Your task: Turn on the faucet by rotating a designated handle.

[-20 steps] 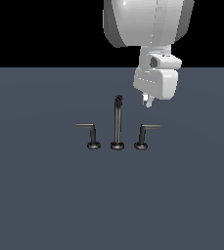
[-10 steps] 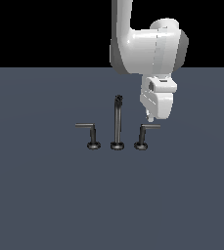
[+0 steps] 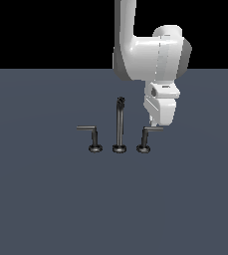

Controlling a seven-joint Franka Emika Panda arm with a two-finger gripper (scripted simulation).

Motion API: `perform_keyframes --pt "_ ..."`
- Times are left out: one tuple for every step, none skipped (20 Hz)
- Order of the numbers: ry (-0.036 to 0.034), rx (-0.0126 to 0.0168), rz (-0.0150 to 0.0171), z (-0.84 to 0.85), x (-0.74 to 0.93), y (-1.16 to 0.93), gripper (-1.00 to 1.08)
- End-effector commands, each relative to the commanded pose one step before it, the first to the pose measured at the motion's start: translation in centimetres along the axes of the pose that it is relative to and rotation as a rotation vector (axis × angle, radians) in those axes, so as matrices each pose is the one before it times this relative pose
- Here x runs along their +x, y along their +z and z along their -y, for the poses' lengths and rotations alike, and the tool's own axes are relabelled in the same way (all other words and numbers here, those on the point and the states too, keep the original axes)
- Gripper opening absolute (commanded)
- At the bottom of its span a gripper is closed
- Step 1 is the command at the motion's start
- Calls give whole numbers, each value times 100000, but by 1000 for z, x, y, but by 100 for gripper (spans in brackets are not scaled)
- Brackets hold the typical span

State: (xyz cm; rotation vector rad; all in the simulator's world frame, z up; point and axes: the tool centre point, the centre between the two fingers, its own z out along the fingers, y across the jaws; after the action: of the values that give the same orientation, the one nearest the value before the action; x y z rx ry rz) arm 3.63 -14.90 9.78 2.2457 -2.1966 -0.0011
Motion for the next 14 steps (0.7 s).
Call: perform_keyframes --pt "73 1 -14 -551 297 1 -100" --pt "0 0 0 -335 158 4 -100" --pt "0 0 0 -337 160 4 -100" --pt "0 0 0 -340 161 4 -100" --pt "38 30 -7 -352 184 -14 -100" --pt "0 0 0 -344 164 4 -100" --pt "0 0 0 -347 166 4 -100" --pt "0 0 0 -349 167 4 -100" --pt "0 0 0 -352 169 4 -100" --pt "38 29 -9 -364 192 -14 -100" --pt "0 0 0 0 0 0 -100" --pt "-1070 989 -61 960 -720 -16 -100" --pt "62 -57 4 -330 -42 -1 -100" --pt "62 -57 4 -332 -43 -1 -100"
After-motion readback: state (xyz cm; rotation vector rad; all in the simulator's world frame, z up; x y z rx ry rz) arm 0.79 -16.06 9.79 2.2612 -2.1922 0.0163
